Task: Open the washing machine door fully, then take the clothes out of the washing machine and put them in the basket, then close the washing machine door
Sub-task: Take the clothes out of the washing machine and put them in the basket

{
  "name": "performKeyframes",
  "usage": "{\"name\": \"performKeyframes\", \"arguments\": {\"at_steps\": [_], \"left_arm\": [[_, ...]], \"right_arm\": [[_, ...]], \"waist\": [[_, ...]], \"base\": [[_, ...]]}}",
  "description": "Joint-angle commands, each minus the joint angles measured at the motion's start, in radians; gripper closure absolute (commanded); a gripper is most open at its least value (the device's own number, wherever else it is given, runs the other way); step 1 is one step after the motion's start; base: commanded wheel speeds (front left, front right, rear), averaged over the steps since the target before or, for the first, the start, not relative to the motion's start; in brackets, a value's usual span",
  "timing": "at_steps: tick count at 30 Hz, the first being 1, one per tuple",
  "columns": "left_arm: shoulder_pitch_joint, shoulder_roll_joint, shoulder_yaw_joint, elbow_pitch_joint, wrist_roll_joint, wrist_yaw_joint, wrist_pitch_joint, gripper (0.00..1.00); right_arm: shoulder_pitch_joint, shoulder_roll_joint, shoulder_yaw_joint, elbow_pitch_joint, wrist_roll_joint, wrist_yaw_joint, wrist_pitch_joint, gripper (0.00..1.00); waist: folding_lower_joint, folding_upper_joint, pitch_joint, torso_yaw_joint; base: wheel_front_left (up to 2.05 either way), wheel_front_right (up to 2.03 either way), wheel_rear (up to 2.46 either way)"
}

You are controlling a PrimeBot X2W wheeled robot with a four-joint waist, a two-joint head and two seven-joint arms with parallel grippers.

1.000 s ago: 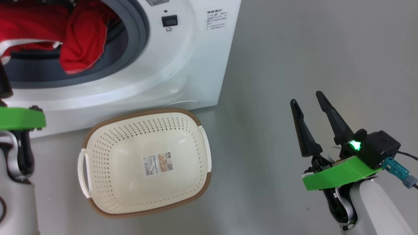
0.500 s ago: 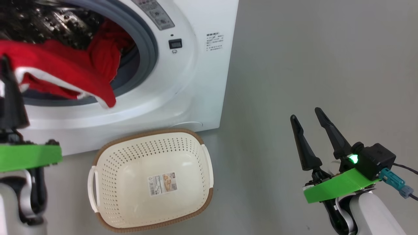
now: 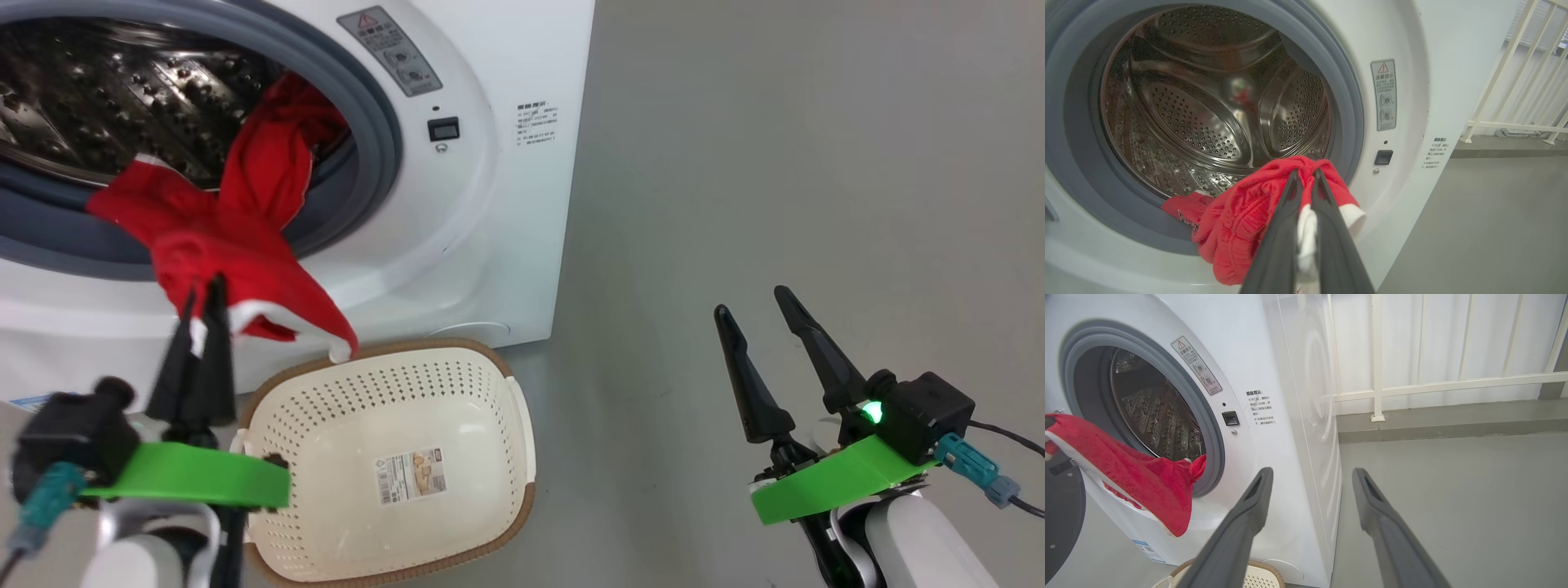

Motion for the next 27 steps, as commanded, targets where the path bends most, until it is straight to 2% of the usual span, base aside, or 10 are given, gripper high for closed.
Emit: {"name": "performKeyframes", "arguments": {"at_steps": [1, 10, 27], "left_arm": [[0.010, 0.011, 0.015, -0.004, 0.004, 0.003, -0.009, 1.00], [-0.003, -0.018, -0.057, 0.168, -0.052, -0.001, -0.035, 1.00], [-0.232, -0.028, -0.133, 0.723, -0.150, -0.045, -0.083, 1.00]], "right_arm": [[0.004, -0.005, 0.019, -0.027, 0.009, 0.006, -0.006, 0.00], [-0.013, -0.002, 0.022, -0.033, 0.012, 0.006, -0.006, 0.00], [-0.080, 0.012, 0.028, -0.044, 0.012, 0.006, -0.006, 0.00]], "waist": [[0.0000, 0.0000, 0.008, -0.002], [0.0000, 0.0000, 0.070, -0.005], [0.0000, 0.0000, 0.226, -0.027]], "base": [[0.00, 0.00, 0.00], [0.00, 0.00, 0.00], [0.00, 0.00, 0.00]]}}
